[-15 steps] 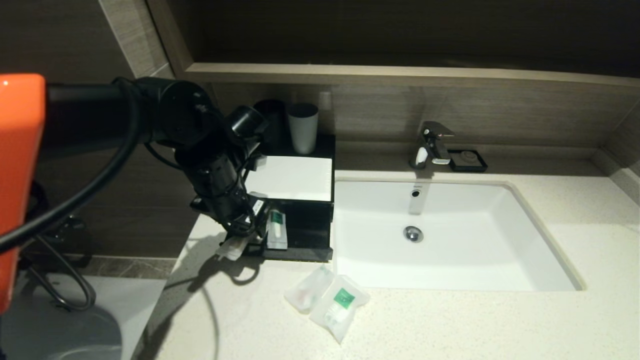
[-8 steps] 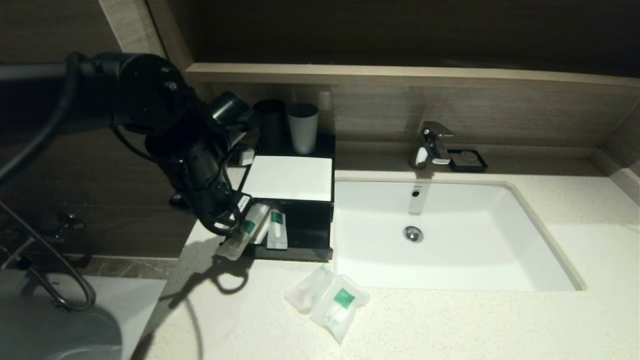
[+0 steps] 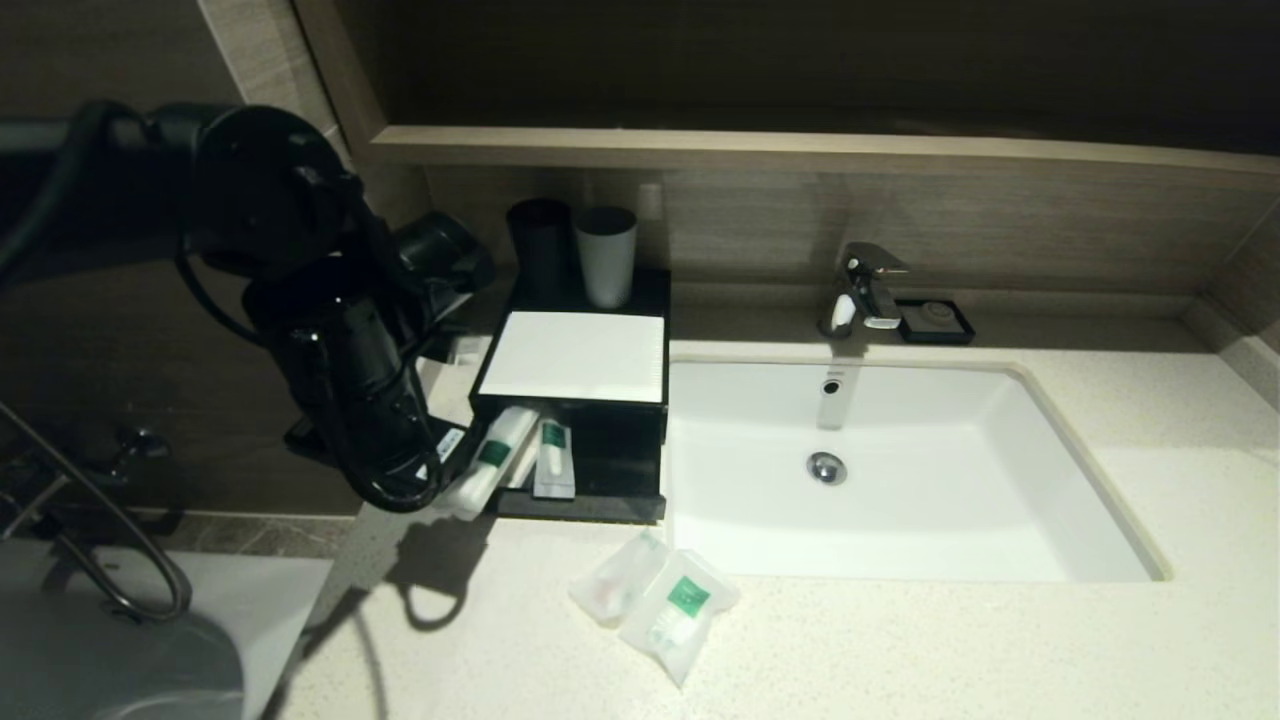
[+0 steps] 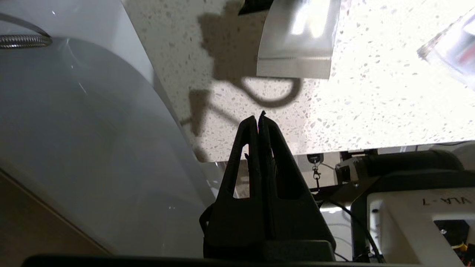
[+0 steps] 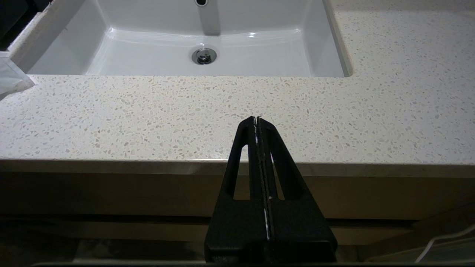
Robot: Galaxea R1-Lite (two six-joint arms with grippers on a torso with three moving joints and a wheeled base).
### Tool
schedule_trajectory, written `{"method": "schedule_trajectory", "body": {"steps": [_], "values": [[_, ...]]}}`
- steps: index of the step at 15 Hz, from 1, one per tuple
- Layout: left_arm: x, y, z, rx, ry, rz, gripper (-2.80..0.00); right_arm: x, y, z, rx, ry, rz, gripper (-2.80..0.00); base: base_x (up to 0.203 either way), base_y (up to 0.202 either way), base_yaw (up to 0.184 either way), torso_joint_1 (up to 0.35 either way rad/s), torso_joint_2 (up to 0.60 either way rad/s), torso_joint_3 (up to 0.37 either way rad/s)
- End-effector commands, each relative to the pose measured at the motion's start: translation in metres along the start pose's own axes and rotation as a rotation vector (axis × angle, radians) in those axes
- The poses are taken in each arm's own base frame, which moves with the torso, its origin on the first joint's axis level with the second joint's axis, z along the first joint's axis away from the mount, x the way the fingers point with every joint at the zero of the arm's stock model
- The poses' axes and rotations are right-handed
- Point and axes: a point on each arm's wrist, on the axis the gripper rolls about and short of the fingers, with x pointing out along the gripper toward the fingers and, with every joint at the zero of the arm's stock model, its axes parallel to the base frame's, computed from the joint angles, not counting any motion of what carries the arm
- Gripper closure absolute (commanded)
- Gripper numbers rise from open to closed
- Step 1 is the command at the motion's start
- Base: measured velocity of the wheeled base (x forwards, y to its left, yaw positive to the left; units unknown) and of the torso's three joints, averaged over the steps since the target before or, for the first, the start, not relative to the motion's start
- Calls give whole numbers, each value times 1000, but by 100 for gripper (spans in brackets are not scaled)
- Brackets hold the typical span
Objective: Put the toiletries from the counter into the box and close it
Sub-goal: Place the bathroom toiletry into the drawer
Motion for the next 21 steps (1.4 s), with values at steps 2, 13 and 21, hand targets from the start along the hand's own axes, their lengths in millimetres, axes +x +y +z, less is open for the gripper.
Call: {"method": "schedule_trajectory", "body": {"steps": [2, 13, 21], "values": [[2, 0, -3, 2, 19, 3, 0, 0, 0, 0, 0, 1, 0, 0, 0, 0, 0, 0, 0, 0], [12, -5, -2, -28, 67, -83, 0, 0, 0, 0, 0, 1, 0, 0, 0, 0, 0, 0, 0, 0], [28, -9, 5, -39, 108, -77, 0, 0, 0, 0, 0, 1, 0, 0, 0, 0, 0, 0, 0, 0]]}}
